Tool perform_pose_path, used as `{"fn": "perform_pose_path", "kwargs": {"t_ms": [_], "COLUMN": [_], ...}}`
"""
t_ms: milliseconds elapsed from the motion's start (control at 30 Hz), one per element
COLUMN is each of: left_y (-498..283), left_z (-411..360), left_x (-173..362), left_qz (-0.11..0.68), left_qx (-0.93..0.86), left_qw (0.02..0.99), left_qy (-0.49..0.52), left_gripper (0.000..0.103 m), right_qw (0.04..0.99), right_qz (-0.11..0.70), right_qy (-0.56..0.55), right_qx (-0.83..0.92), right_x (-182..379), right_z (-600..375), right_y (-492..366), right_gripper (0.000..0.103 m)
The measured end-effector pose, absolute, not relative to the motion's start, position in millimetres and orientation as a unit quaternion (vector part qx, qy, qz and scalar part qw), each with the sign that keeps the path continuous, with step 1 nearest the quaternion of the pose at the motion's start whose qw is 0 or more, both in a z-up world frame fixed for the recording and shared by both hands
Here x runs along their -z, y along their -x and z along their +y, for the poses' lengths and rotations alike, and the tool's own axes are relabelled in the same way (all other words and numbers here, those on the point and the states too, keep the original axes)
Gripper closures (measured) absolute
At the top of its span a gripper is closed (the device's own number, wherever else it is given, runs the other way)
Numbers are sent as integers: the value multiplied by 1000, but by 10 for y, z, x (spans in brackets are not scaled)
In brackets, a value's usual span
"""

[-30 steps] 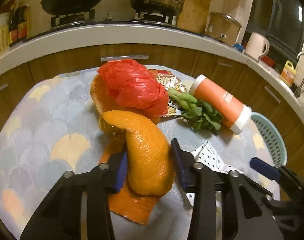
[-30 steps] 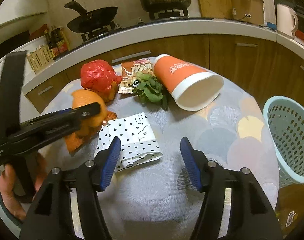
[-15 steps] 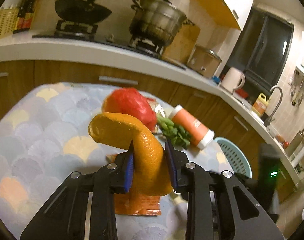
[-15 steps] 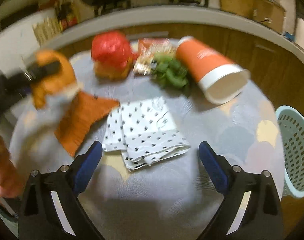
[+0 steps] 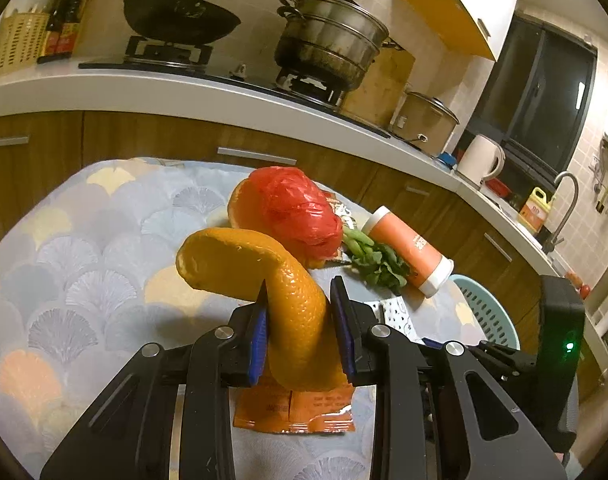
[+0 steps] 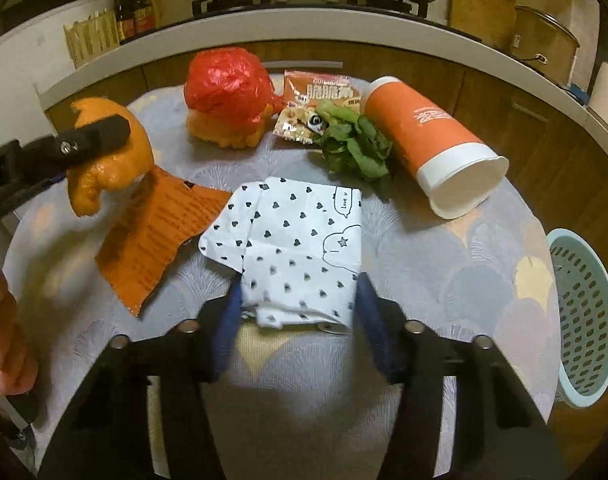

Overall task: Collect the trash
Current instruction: 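Grasp the white heart-dotted napkin with the right gripper while the left gripper holds the peel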

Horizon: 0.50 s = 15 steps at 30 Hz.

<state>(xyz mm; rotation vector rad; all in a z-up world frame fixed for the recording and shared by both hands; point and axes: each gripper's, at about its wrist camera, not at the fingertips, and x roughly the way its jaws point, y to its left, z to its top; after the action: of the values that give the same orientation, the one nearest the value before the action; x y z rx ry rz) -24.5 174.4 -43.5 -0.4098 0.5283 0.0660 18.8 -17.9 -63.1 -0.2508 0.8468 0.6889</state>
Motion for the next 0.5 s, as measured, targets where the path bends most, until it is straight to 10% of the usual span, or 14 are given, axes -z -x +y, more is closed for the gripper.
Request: {"fn": "perform_pose_path", "kwargs": {"t_ms": [100, 500], "left_y": [257, 230], "left_z": [1714, 1336], "left_x": [405, 108], "left_qz": [255, 237], "left_qx": [-23, 32], "left_qw": [945, 955], "left_qy": [201, 178], "left_gripper": [76, 76], "right_qw": [851, 883], "right_qz": [393, 343], "right_qy": [106, 54], "right_qx": [-332, -315], "right_x": [587, 151], "right_z": [-232, -793], "right_y": [-168, -106], "right_gripper": [74, 76]}}
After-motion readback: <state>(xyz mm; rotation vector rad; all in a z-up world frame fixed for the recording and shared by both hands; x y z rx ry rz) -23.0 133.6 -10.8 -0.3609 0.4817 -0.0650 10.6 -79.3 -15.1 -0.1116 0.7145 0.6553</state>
